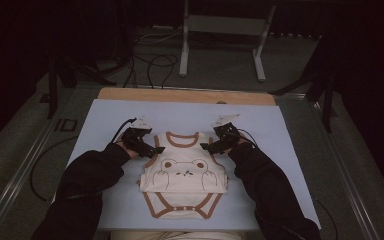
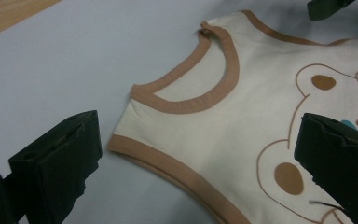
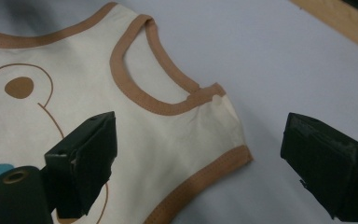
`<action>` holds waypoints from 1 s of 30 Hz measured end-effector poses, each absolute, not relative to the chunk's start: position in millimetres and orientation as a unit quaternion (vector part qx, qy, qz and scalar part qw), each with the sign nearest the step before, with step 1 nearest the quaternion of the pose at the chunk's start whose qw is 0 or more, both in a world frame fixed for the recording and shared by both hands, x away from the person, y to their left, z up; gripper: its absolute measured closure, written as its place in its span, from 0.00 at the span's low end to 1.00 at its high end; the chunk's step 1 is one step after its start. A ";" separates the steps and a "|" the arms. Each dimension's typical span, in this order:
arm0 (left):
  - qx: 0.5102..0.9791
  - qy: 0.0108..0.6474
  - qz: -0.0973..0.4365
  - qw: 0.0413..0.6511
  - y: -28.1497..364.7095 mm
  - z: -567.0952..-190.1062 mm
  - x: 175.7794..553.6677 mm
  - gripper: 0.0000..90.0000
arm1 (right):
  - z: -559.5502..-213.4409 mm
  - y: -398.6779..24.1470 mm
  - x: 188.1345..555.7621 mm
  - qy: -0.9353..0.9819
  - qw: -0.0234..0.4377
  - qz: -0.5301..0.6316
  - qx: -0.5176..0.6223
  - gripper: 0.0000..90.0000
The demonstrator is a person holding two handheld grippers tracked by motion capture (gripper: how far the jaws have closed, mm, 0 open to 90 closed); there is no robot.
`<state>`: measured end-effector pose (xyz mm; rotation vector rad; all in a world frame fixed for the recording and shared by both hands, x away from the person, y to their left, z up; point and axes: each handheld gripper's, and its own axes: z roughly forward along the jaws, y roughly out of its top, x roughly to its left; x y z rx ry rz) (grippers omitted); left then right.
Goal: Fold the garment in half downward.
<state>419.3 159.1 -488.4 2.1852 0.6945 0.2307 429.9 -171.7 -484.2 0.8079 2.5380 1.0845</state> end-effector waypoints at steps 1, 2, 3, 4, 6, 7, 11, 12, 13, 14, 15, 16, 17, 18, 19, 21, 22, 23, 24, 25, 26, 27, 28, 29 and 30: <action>0.868 0.275 0.090 0.404 158.6 -489.2 420.9 0.02 | -485.2 -171.3 431.1 0.876 0.132 0.370 0.280 0.12; 0.869 0.275 0.089 0.402 158.0 -490.3 422.4 0.02 | -486.1 -170.9 432.4 0.877 0.128 0.367 0.281 0.12; 0.870 0.276 0.088 0.399 157.5 -491.4 424.1 0.02 | -487.1 -170.5 433.7 0.878 0.123 0.367 0.282 0.12; 0.871 0.276 0.088 0.397 157.0 -492.5 425.7 0.02 | -488.0 -170.3 434.8 0.878 0.122 0.366 0.282 0.12; 0.872 0.276 0.086 0.394 156.1 -494.9 428.7 0.02 | -489.8 -169.8 436.8 0.878 0.114 0.367 0.285 0.14; 0.874 0.278 0.088 0.390 155.6 -496.2 430.3 0.02 | -490.6 -169.7 437.8 0.878 0.110 0.368 0.285 0.14; 0.877 0.283 0.086 0.378 153.7 -501.0 436.1 0.02 | -494.7 -168.8 441.2 0.876 0.102 0.371 0.291 0.15; 0.877 0.285 0.083 0.377 153.0 -501.6 437.5 0.02 | -495.8 -168.7 442.1 0.877 0.102 0.368 0.292 0.15; 0.879 0.287 0.078 0.374 152.5 -502.0 438.8 0.02 | -496.8 -168.6 443.0 0.877 0.100 0.367 0.294 0.15; 0.879 0.288 0.071 0.372 151.6 -502.6 439.7 0.02 | -497.9 -168.8 443.9 0.876 0.100 0.368 0.294 0.15; 0.882 0.286 0.072 0.368 151.0 -503.2 440.7 0.02 | -498.9 -168.6 444.4 0.878 0.099 0.366 0.293 0.15; 0.885 0.283 0.075 0.362 150.5 -503.5 441.3 0.03 | -500.0 -168.1 444.9 0.880 0.103 0.362 0.290 0.15; 0.886 0.283 0.083 0.357 150.2 -503.9 442.0 0.06 | -500.6 -167.8 445.3 0.882 0.103 0.358 0.288 0.15; 0.885 0.286 0.083 0.357 150.9 -504.2 443.4 0.07 | -501.4 -167.6 445.7 0.884 0.103 0.355 0.285 0.15; 0.883 0.292 0.075 0.360 152.2 -504.1 445.3 0.08 | -502.5 -167.2 446.3 0.886 0.104 0.351 0.285 0.15; 0.880 0.299 0.080 0.361 153.5 -504.2 447.4 0.15 | -504.4 -166.4 447.8 0.887 0.104 0.341 0.293 0.14; 0.880 0.300 0.082 0.360 153.8 -504.6 448.2 0.17 | -505.4 -166.4 448.5 0.889 0.106 0.336 0.293 0.14; 0.880 0.301 0.079 0.359 154.4 -504.9 449.6 0.17 | -506.3 -166.2 449.3 0.889 0.109 0.333 0.295 0.15; 0.881 0.303 0.077 0.355 154.4 -505.5 450.8 0.17 | -507.1 -166.4 450.0 0.891 0.107 0.330 0.294 0.14; 0.883 0.305 0.076 0.350 154.2 -506.3 451.8 0.18 | -507.8 -166.9 451.2 0.891 0.108 0.329 0.292 0.14; 0.884 0.305 0.077 0.346 154.3 -507.1 453.0 0.18 | -508.4 -167.4 452.3 0.892 0.106 0.327 0.294 0.16; 0.885 0.305 0.076 0.344 154.5 -507.8 453.8 0.18 | -508.8 -167.4 453.1 0.893 0.105 0.324 0.296 0.16; 0.883 0.308 0.077 0.345 154.1 -509.0 454.3 0.19 | -509.3 -168.1 454.7 0.894 0.104 0.322 0.293 0.17; 0.885 0.308 0.077 0.341 154.5 -509.6 455.4 0.19 | -509.5 -168.2 455.7 0.894 0.102 0.322 0.296 0.19; 0.883 0.311 0.075 0.344 154.5 -510.5 456.2 0.20 | -509.4 -168.7 457.0 0.893 0.101 0.321 0.298 0.24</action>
